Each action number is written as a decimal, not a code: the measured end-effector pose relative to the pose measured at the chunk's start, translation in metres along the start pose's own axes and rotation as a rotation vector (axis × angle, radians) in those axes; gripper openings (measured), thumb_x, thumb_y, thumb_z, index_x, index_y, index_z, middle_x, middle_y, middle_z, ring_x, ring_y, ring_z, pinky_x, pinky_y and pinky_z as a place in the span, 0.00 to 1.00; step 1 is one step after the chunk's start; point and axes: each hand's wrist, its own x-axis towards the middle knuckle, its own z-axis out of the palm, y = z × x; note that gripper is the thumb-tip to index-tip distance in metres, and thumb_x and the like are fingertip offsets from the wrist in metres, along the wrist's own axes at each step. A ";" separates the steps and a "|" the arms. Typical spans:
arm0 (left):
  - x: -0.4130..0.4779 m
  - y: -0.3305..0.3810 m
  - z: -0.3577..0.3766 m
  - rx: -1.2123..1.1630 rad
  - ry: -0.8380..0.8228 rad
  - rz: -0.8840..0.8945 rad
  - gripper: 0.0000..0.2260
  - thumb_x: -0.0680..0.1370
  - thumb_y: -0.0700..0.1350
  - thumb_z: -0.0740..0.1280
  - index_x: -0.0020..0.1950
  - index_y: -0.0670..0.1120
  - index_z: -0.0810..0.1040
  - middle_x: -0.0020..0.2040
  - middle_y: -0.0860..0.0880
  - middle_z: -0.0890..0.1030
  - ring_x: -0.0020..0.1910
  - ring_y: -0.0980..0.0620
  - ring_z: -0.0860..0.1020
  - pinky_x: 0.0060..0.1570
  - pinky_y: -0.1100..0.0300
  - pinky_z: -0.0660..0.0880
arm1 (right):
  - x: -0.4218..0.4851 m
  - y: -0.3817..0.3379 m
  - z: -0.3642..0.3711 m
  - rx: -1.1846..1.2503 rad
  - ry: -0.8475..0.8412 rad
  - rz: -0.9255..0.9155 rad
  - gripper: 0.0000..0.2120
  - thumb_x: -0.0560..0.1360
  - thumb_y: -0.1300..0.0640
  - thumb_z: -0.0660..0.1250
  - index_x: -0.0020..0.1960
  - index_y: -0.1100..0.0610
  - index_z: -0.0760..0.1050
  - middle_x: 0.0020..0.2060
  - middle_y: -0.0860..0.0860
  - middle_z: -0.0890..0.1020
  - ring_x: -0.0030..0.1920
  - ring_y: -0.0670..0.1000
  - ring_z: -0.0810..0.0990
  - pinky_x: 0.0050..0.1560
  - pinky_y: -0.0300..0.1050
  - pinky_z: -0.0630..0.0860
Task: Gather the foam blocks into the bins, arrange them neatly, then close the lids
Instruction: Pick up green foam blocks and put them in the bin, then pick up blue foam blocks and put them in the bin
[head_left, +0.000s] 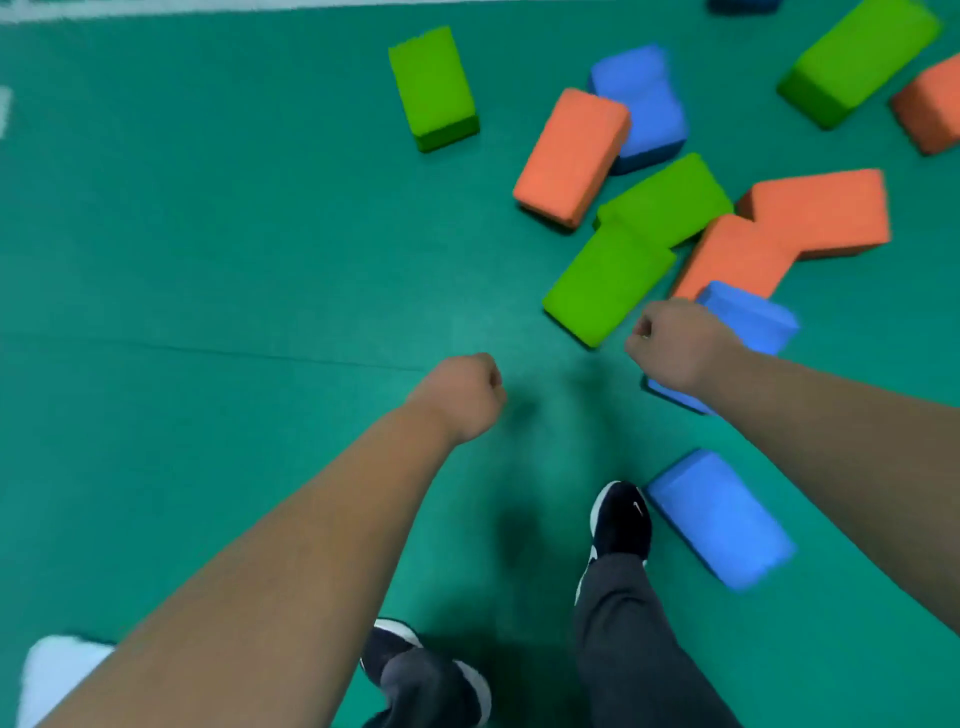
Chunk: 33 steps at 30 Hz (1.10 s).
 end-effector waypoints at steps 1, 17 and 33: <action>0.012 0.025 0.004 0.033 -0.014 0.031 0.12 0.81 0.47 0.61 0.60 0.46 0.79 0.58 0.44 0.83 0.57 0.41 0.80 0.50 0.58 0.74 | 0.000 0.026 -0.007 0.025 0.010 0.023 0.14 0.77 0.54 0.64 0.46 0.64 0.82 0.48 0.66 0.84 0.51 0.64 0.82 0.51 0.53 0.77; 0.143 0.194 0.187 0.413 -0.299 0.332 0.12 0.81 0.46 0.62 0.58 0.43 0.81 0.58 0.42 0.83 0.57 0.40 0.80 0.54 0.52 0.78 | -0.051 0.272 0.125 0.207 -0.075 0.476 0.15 0.77 0.53 0.66 0.55 0.64 0.81 0.54 0.65 0.82 0.56 0.65 0.80 0.56 0.53 0.78; 0.263 0.200 0.245 -0.061 -0.180 0.065 0.37 0.74 0.56 0.77 0.75 0.43 0.64 0.60 0.50 0.74 0.56 0.49 0.77 0.57 0.55 0.76 | -0.034 0.291 0.282 0.127 -0.368 0.654 0.47 0.64 0.37 0.80 0.74 0.52 0.63 0.67 0.55 0.73 0.68 0.62 0.72 0.64 0.59 0.71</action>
